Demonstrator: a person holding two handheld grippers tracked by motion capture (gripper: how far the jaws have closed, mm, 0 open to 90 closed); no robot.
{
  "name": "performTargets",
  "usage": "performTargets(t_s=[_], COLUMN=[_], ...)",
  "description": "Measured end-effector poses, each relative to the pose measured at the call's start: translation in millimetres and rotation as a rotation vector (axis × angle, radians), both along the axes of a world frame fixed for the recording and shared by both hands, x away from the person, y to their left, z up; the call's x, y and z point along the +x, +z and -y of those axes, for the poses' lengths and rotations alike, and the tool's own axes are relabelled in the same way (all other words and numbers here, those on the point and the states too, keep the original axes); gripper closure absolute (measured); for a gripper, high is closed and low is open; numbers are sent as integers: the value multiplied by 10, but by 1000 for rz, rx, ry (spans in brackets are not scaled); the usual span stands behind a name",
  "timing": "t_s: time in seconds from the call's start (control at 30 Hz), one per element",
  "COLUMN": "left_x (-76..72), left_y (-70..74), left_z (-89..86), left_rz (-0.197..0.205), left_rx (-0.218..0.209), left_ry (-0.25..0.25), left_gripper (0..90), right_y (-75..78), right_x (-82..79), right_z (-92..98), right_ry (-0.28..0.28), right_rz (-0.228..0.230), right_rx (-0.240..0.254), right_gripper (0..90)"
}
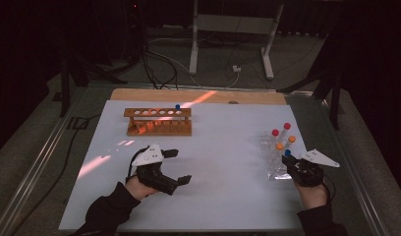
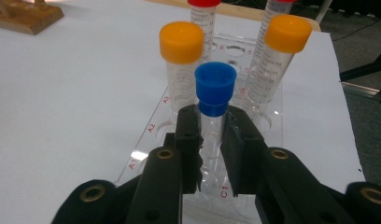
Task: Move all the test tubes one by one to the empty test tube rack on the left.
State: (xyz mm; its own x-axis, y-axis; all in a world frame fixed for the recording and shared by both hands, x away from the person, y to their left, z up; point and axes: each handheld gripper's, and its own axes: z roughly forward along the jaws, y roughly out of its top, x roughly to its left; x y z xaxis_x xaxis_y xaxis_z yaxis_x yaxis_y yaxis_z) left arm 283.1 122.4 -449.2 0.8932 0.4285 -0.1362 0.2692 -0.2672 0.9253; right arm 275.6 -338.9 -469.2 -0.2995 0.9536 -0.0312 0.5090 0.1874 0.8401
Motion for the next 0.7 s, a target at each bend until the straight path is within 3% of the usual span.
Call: performTargets(t_s=[0.23,0.33,0.47,0.7], left_x=[11,19,16,11], left_y=[6,11,28,75], left_z=[-9,-14,-22,1], left_rz=[-5,-9,-9,-6], left_rx=[-5,-9,-13,-21], left_ry=[0,-2,-6,-15], left_gripper=[19,19,19,19], right_y=[200,310,435,658], right_x=[-83,-147,-228,-356], right_z=[-19,-67,-129,-287], right_ry=[9,15,29,122], right_rz=[63,108,151,200], right_rx=[-24,-73,-102,-44], right_gripper=[770,770,770,770])
